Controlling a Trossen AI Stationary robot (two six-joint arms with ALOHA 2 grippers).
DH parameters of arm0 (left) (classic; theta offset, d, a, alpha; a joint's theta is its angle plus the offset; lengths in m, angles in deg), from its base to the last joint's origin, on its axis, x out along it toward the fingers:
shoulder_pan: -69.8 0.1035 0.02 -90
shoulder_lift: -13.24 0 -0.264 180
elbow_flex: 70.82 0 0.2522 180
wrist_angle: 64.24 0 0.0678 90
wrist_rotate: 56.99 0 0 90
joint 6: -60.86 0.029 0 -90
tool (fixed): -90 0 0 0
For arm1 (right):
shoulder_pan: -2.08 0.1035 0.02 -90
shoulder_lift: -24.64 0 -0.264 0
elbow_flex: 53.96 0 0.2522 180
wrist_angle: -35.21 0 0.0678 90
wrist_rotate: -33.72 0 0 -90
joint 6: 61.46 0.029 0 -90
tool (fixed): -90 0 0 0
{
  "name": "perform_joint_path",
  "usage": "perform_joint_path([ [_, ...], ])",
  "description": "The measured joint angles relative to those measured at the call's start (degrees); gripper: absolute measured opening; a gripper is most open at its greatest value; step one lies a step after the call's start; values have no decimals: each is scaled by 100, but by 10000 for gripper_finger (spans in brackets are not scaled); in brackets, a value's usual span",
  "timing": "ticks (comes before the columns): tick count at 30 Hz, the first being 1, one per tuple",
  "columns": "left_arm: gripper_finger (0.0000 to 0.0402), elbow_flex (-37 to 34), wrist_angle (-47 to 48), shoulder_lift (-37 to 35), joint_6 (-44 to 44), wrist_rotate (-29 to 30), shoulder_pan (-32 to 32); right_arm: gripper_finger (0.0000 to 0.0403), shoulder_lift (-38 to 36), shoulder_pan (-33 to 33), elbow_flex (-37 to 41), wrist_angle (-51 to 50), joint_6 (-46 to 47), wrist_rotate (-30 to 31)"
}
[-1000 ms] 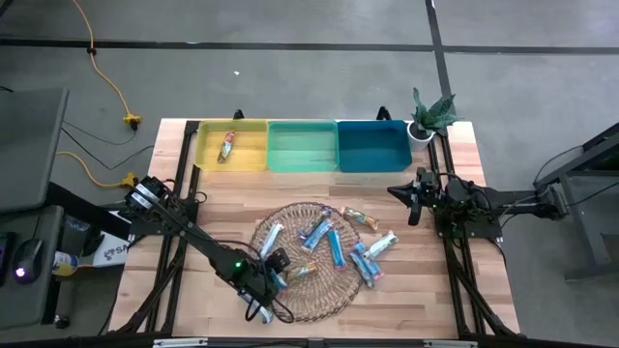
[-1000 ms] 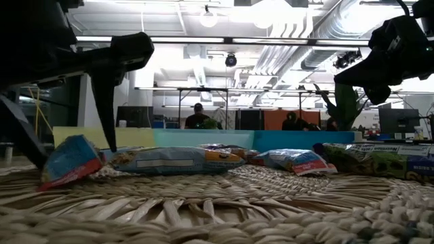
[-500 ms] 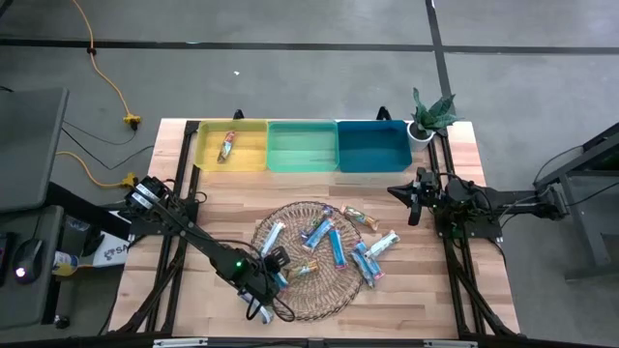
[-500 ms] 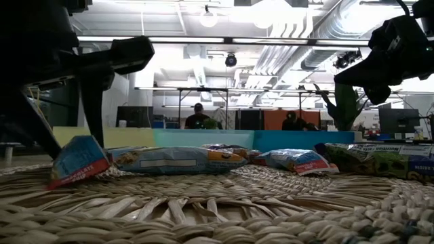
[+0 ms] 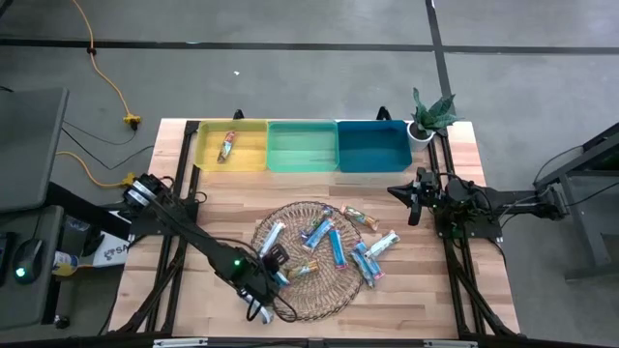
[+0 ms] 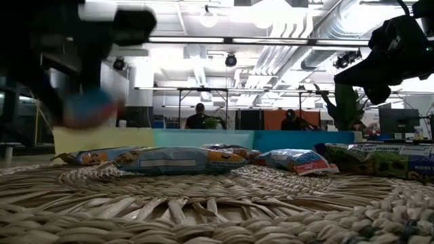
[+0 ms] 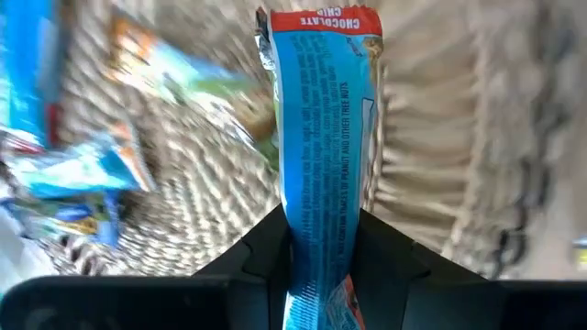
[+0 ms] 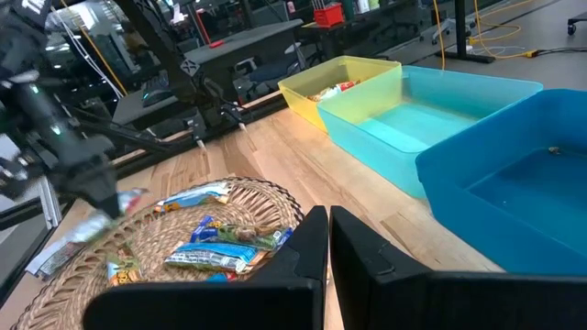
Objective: Pick and place Granola Bars by type
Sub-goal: Put the red granola bar into the yellow bin
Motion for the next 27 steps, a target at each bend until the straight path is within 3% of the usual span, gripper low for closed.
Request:
perform_joint_path([
  [11, 94, 105, -181, -1819, -1222, -2238, 609, 0, 0, -2, 0, 1, -2, 0],
  [17, 94, 105, -1043, -2811, -1712, -3588, 1319, 0, 0, -1, 0, 0, 0, 0],
  [20, 94, 105, -1520, -3226, -1794, -3921, 1658, 0, 0, -2, 0, 0, 0, 0],
  [27, 94, 103, -1717, -3903, -1799, -3926, 2250, 0, 0, 0, 0, 0, 0, 0],
])
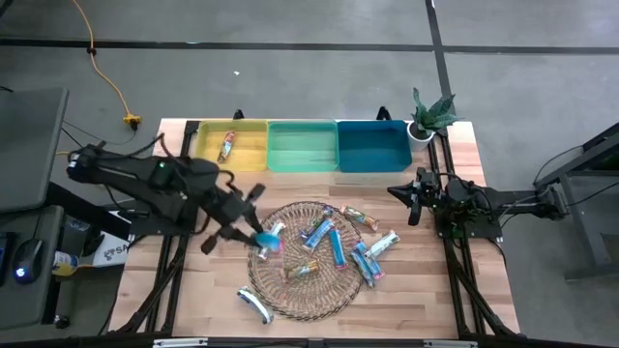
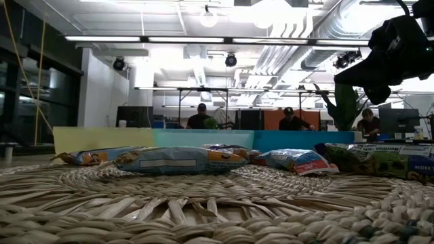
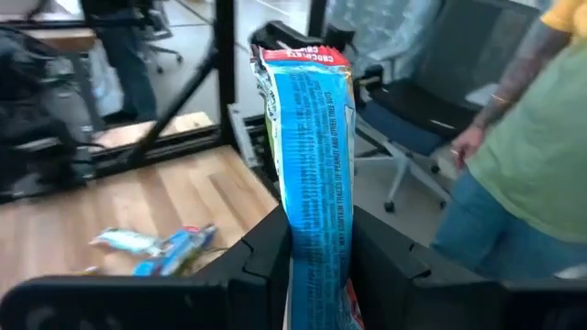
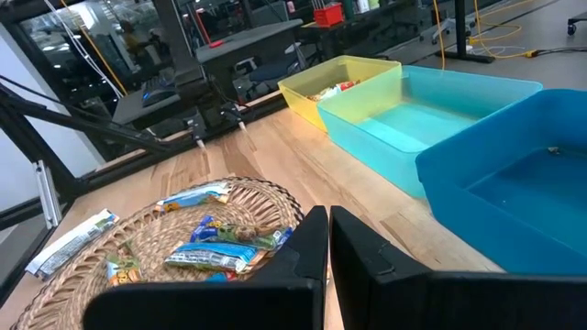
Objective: Pick and place Granola Bars by type
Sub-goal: Put the red granola bar into the yellow bin
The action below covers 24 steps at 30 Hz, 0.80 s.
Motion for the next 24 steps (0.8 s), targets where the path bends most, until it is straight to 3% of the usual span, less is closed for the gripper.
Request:
perform_joint_path([
  [7, 94, 0, 55, -230, 85, 198, 266, 0, -2, 0, 0, 0, 0, 0],
  [14, 94, -2, -2, -492, 370, 937, 545, 0, -2, -1, 0, 0, 0, 0],
  [17, 94, -2, 8, -639, 481, 1847, 682, 0, -2, -1, 0, 0, -1, 0],
  [24, 94, -2, 31, -916, 1100, 4642, 711, 0, -2, -2, 0, 0, -1, 0],
])
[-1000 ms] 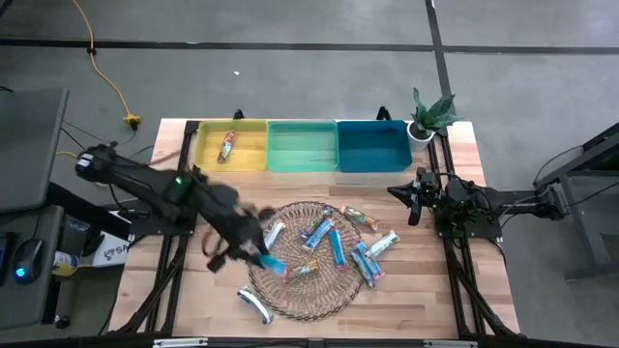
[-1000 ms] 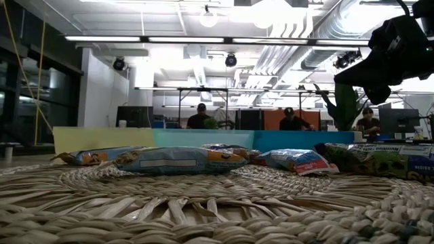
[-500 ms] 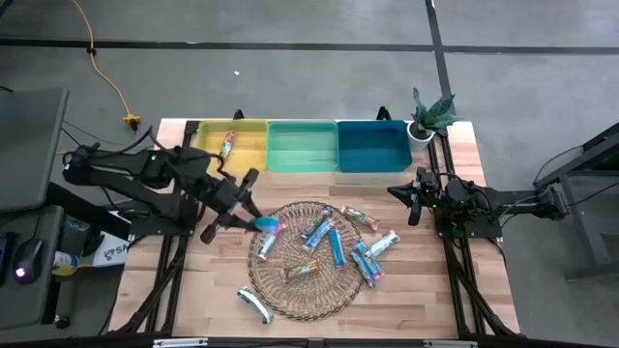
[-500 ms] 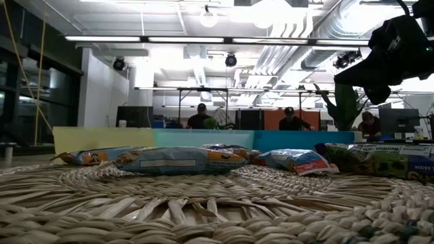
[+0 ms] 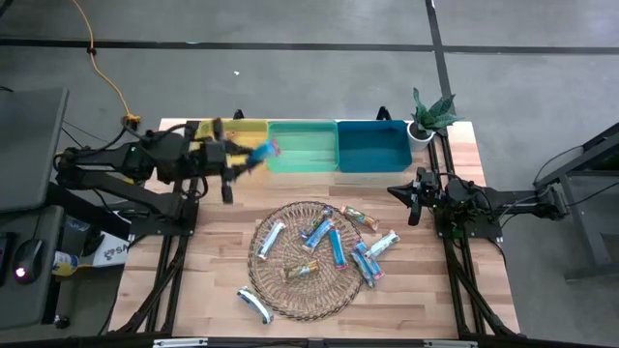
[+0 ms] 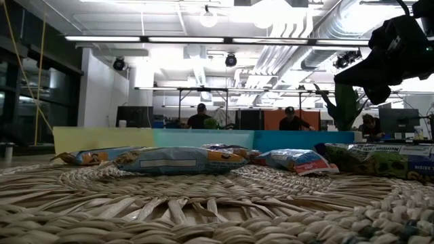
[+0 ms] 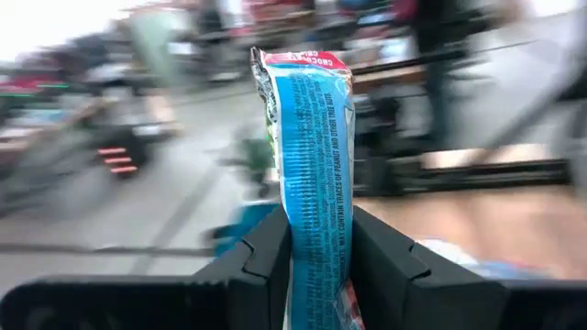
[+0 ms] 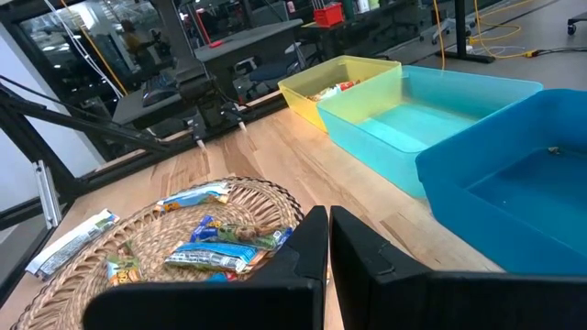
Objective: Pick and place Granola Bars by type
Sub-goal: Put the red granola bar into the yellow bin
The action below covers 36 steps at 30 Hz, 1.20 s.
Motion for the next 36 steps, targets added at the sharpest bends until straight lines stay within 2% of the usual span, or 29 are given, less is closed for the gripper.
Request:
perform_joint_path([
  [4, 94, 0, -17, -49, 189, 1666, 0, 0, 0, 0, 0, 0, 1, 0],
  [7, 94, 0, -27, -46, 333, 2624, 2, 0, 0, 0, 0, 0, -1, 0],
  [11, 94, 0, -28, 9, 458, 3472, 67, 0, 0, 2, 0, 0, 0, 0],
  [14, 94, 0, -7, 46, 428, 3796, 493, 0, 0, 2, 0, 0, 1, 0],
  [16, 94, 0, -5, 40, 296, 3597, 894, 0, 0, 0, 0, 0, 1, 0],
  [18, 94, 0, -11, 33, 117, 3150, 1404, 0, 0, 2, 0, 0, 1, 0],
  [26, 94, 4, 320, 274, -1092, 1756, 3890, 0, 0, 1, 0, 0, 1, 0],
  [32, 94, 2, 1227, 1059, -2666, -309, 5650, 0, 0, 1, 0, 0, 1, 0],
  [36, 94, -7, 1798, 1814, -3167, -1157, 6278, 0, 2, 1, 0, 0, 0, 0],
])
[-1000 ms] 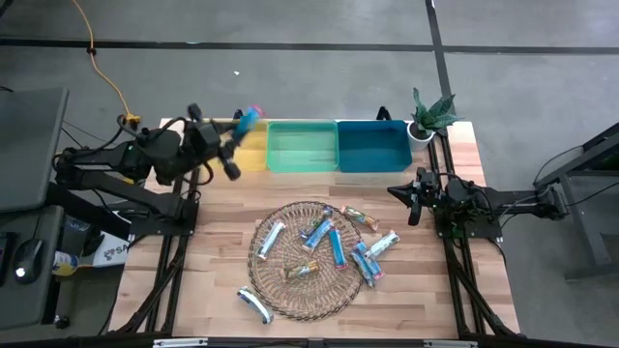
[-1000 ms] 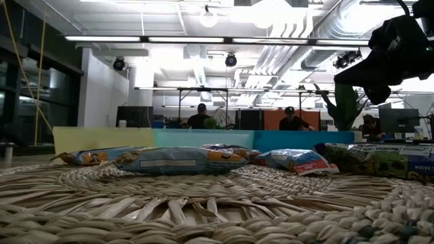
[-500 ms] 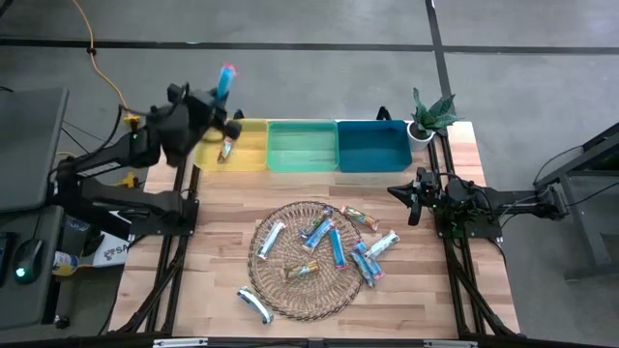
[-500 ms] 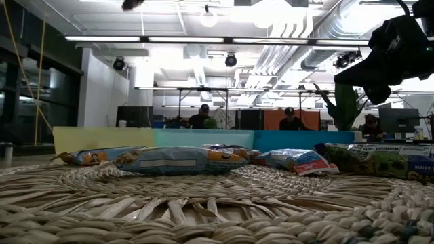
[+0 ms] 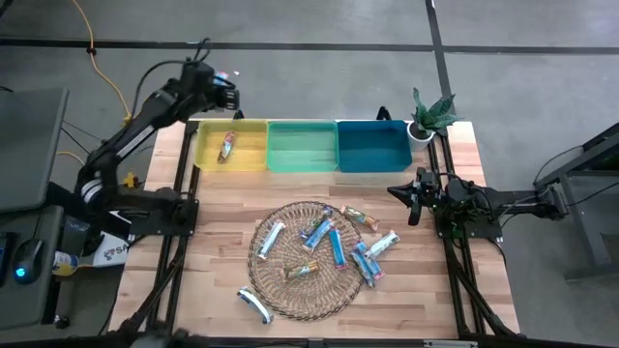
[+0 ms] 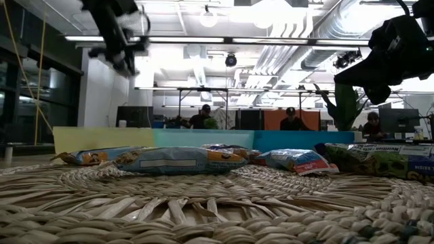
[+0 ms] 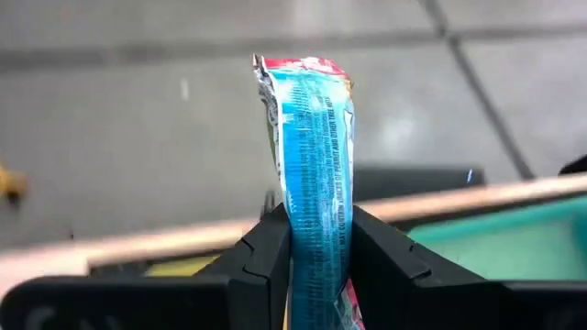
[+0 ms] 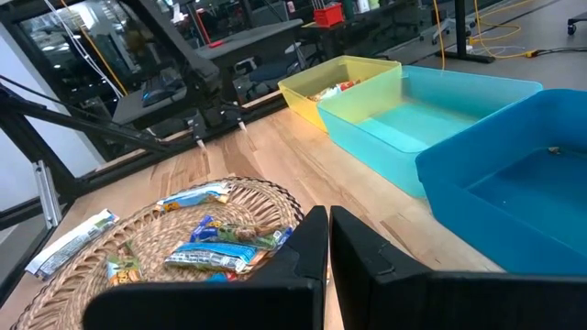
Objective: Pick and place Granola Bars by type
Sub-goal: Put the red granola bar into the yellow bin
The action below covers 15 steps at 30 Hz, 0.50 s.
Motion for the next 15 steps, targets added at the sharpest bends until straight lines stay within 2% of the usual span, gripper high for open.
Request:
perform_joint_path([
  [4, 94, 0, 276, 759, -191, -620, 201, 0, -2, 0, 0, 0, 1, 0],
  [8, 94, 2, 496, 1417, -271, -944, 211, 0, -1, 0, 0, 0, 1, 0],
  [15, 94, 2, 787, 2226, -352, -1046, -88, 0, -2, 1, 0, 0, 1, 0],
])
